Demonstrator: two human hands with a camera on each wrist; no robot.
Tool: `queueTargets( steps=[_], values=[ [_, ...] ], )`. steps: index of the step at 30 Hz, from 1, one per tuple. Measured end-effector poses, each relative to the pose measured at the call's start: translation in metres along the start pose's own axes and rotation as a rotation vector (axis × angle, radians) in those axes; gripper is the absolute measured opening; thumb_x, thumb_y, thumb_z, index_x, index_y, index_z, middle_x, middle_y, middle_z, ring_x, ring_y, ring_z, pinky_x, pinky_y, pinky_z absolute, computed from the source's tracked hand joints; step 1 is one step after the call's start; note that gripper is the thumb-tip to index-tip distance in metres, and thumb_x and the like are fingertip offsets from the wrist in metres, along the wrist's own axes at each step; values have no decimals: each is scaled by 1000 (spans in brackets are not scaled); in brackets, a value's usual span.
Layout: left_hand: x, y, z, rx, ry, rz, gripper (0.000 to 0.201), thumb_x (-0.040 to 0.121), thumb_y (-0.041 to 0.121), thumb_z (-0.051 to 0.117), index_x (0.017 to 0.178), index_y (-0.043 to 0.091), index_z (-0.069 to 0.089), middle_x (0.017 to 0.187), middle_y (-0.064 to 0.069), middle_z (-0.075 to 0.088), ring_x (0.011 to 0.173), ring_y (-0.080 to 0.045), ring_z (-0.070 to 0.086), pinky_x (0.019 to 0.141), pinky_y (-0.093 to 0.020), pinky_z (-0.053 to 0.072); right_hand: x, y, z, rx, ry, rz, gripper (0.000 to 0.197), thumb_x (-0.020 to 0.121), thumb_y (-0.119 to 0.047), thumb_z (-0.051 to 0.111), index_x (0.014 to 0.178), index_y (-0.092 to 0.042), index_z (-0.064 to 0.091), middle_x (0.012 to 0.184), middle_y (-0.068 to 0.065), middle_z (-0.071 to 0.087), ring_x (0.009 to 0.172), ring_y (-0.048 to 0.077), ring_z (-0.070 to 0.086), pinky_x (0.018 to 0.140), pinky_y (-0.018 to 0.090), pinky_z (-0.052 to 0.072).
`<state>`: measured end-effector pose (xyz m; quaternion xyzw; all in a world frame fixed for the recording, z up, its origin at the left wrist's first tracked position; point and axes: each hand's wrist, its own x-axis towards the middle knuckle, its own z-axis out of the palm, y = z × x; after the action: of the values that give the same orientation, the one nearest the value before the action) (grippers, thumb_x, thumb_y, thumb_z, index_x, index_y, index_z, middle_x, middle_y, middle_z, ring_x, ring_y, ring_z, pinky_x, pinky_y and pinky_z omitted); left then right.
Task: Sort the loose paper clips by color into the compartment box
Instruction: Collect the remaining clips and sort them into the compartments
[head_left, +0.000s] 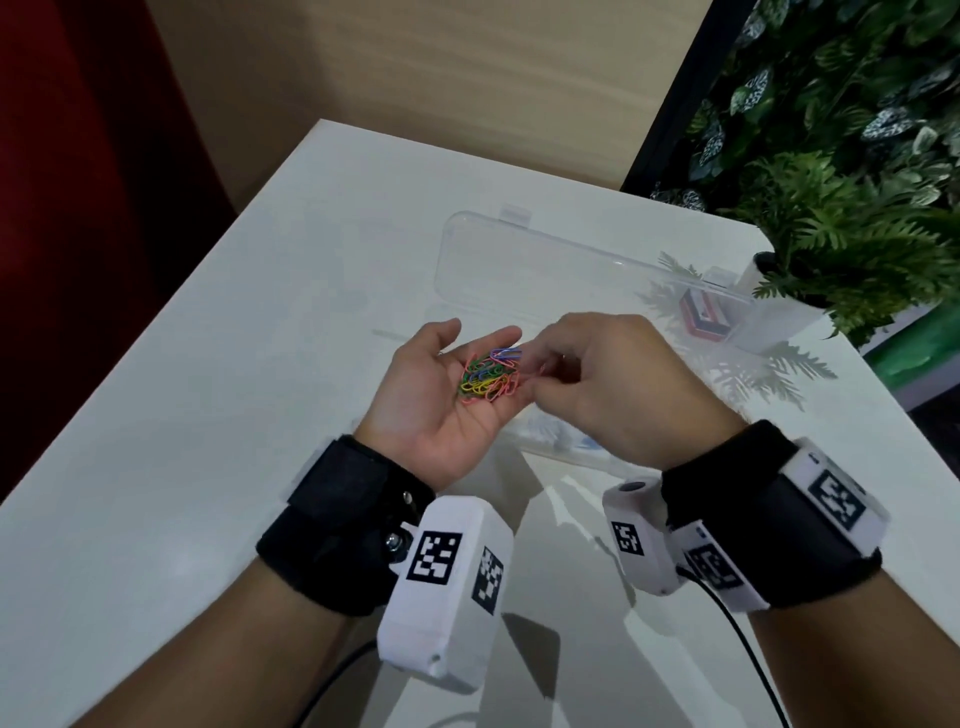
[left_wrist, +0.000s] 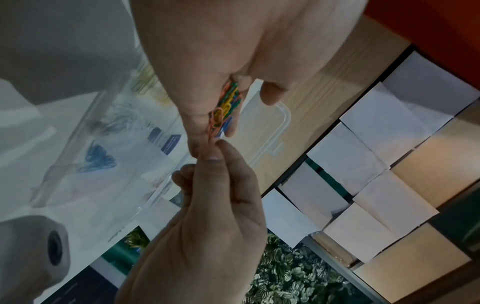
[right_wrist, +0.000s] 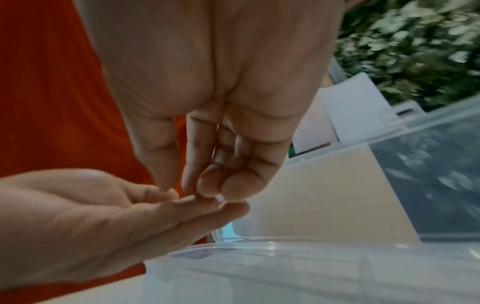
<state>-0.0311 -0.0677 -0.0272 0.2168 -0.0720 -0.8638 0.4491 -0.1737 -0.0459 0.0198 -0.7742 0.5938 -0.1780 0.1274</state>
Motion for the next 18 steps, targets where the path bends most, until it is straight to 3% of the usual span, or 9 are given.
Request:
queueTargets(
  steps=[3,6,9,13,18],
  values=[
    [-1,-2,0,44,14,-9,48,98,31,34,116,-8,55,97,-25,60,82,-34,60,63,-34,55,-2,-8,1,-92,-70,4,19,75,-37,72,84,-20,70,79,-1,58,73,15,54,68,30,45],
    [-2,-4,1,72,24,-7,48,97,30,34,122,-6,53,89,-21,60,72,-30,59,54,-26,48,0,-13,3,-164,-109,24,25,77,-43,69,77,-17,68,74,4,57,71,19,55,67,37,47],
    [-3,-6,1,47,5,-8,49,97,28,34,127,-7,49,88,-21,59,65,-30,61,48,-26,48,0,-15,1,-170,-141,46,21,82,-39,67,82,-18,69,78,3,58,73,19,55,66,35,47],
    [-3,-7,-1,20,-35,-11,53,97,27,34,133,-10,44,89,-23,60,63,-32,65,52,-29,52,0,-15,-2,-228,-152,19,18,87,-32,61,87,-17,71,82,5,63,75,19,57,67,34,47],
    [-4,-8,1,26,-56,-21,55,97,27,32,138,-9,40,87,-20,58,57,-28,63,46,-23,49,-2,-20,-1,-159,-138,94,35,78,-51,66,76,-16,69,72,3,61,71,17,57,64,35,49]
  ],
)
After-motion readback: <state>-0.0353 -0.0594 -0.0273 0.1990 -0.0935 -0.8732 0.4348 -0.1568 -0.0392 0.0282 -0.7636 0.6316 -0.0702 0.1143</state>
